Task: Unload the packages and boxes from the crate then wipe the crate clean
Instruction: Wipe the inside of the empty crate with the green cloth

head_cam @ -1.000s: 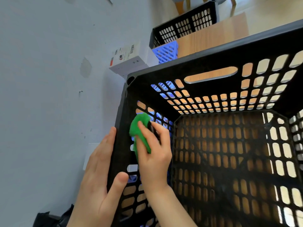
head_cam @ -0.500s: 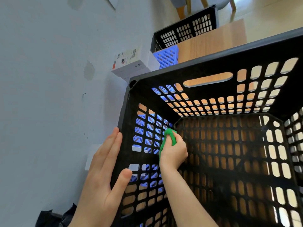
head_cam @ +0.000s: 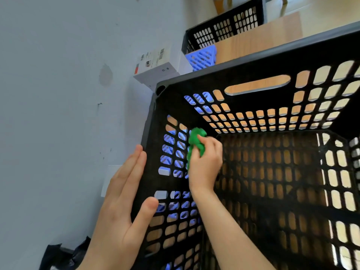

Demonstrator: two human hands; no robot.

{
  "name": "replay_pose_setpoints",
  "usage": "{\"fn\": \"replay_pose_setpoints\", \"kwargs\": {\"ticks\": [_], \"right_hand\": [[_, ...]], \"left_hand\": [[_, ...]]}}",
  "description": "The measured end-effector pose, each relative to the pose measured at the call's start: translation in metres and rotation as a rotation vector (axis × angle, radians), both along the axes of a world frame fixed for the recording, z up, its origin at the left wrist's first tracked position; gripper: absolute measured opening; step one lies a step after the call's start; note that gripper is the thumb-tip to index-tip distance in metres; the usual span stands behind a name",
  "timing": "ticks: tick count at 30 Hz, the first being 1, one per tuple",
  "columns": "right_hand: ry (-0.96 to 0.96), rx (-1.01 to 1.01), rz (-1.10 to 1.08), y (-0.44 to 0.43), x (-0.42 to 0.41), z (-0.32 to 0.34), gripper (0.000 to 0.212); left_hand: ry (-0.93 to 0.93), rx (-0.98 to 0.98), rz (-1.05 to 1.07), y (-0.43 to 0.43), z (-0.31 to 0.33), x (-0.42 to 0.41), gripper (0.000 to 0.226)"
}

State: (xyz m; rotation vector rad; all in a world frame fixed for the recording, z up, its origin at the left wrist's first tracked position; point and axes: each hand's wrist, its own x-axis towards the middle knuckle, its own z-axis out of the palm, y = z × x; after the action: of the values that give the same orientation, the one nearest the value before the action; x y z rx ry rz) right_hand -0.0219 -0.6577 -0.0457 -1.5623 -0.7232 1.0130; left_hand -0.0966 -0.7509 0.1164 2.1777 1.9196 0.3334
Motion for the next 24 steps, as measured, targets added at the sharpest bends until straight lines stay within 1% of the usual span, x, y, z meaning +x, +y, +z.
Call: {"fn": "replay_pose_setpoints", "kwargs": {"ticks": [2, 4, 6, 7, 8, 10, 12, 13, 15, 17, 19, 20, 22, 24], "right_hand": [[-0.005, -0.169, 0.021, -0.001, 0.002, -0.027, 0.026], [-0.013, -0.305, 0.036, 0.0, 0.003, -0.039, 0.026], [0.018, -0.385, 0.021, 0.006, 0.004, -0.036, 0.026], [0.051, -0.391, 0.006, 0.009, 0.006, -0.029, 0.025], [0.083, -0.358, -0.007, 0.011, 0.008, -0.02, 0.023], [0.144, -0.2, -0.028, 0.015, 0.009, 0.01, 0.021], [0.212, 0.027, -0.077, 0.018, 0.007, 0.051, 0.019], [0.217, 0.159, -0.116, 0.021, 0.004, 0.071, 0.02], [0.169, 0.392, -0.174, 0.026, -0.002, 0.1, 0.023], [0.072, 0.533, -0.179, 0.034, -0.006, 0.107, 0.024], [-0.01, 0.571, -0.177, 0.037, -0.007, 0.094, 0.022], [-0.032, 0.554, -0.175, 0.036, -0.007, 0.083, 0.023], [-0.06, 0.425, -0.159, 0.031, -0.007, 0.058, 0.025], [-0.052, 0.206, -0.134, 0.024, -0.006, 0.024, 0.026]], "left_hand": [[-0.003, 0.002, -0.005, 0.001, 0.0, 0.0, 0.067], [-0.005, 0.001, -0.006, 0.001, 0.001, 0.0, 0.067], [-0.001, 0.001, -0.002, 0.002, 0.001, 0.0, 0.066], [0.002, -0.001, -0.003, 0.002, 0.001, 0.0, 0.066], [0.003, -0.002, -0.004, 0.001, 0.001, 0.0, 0.066], [0.002, 0.002, -0.008, 0.002, 0.002, 0.0, 0.066], [0.005, -0.003, -0.001, 0.002, 0.002, 0.001, 0.067], [0.0, -0.007, 0.003, 0.001, 0.002, 0.002, 0.067], [-0.01, -0.007, 0.008, 0.001, 0.001, 0.002, 0.067], [-0.01, -0.006, 0.012, 0.001, 0.001, 0.002, 0.067], [-0.014, -0.011, 0.01, 0.0, 0.001, 0.002, 0.067], [-0.018, -0.011, 0.005, 0.0, 0.001, 0.001, 0.067], [-0.012, -0.009, 0.002, 0.0, 0.001, 0.001, 0.066], [-0.008, -0.001, 0.005, -0.001, 0.0, 0.0, 0.064]]}}
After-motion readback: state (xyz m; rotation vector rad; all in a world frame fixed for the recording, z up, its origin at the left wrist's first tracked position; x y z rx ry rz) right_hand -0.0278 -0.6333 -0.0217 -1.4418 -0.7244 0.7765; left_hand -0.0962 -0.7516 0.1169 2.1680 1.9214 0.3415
